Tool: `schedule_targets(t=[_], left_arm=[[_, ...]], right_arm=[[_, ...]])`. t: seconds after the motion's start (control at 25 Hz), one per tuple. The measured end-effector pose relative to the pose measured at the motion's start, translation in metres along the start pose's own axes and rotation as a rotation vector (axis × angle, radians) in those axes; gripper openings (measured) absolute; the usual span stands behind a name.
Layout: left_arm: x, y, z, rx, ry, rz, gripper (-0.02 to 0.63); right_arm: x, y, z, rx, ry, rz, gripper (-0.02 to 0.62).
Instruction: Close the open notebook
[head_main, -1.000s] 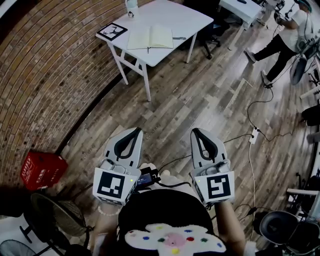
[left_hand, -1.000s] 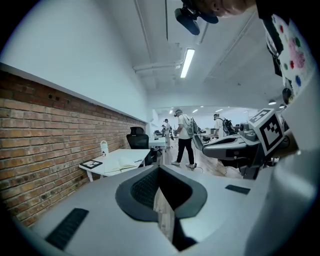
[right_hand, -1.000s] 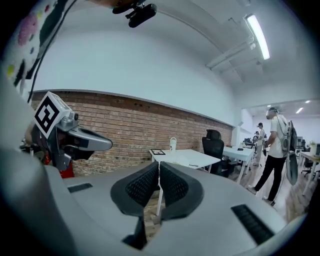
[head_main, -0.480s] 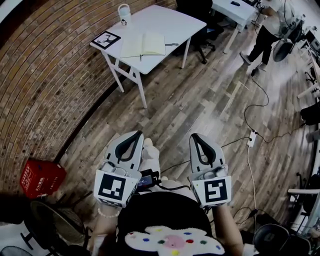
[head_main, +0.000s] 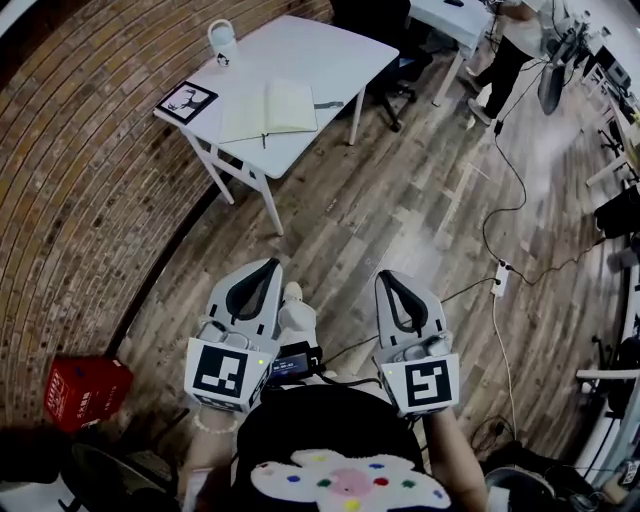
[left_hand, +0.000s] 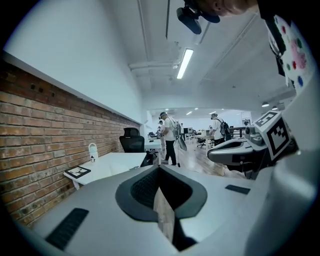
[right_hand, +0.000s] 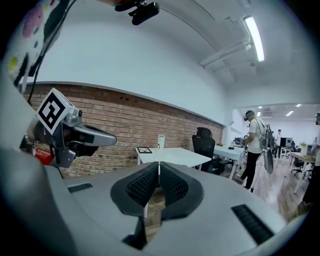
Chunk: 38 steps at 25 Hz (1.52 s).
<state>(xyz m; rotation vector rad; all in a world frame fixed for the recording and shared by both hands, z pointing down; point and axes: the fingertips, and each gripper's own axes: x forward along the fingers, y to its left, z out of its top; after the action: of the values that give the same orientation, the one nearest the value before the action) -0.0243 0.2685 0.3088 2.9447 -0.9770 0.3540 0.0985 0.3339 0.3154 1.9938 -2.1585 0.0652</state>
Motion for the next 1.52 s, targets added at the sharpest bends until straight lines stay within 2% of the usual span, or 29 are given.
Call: schedule_targets(t=[0.36, 0.84, 1.28, 1.52], left_arm=[[0.071, 0.085, 0.012, -0.023, 0.016, -0.013, 0.015], [0.134, 0.188, 0.014, -0.054, 0.043, 0.010, 0.015], [0.168, 0.242, 0.012, -0.058, 0.044, 0.002, 0.015], [0.176, 0.248, 0.007, -0.066, 0.069, -0.007, 0.015]], right_arm=[[0.106, -0.018, 0.019, 0.020, 0.030, -0.013, 0.037], [0.226, -0.025, 0.038, 0.014, 0.074, 0.012, 0.037], [0.293, -0.022, 0.040, 0.003, 0.139, 0.023, 0.037], [0.305, -0.021, 0.038, -0.002, 0.134, 0.023, 0.037]])
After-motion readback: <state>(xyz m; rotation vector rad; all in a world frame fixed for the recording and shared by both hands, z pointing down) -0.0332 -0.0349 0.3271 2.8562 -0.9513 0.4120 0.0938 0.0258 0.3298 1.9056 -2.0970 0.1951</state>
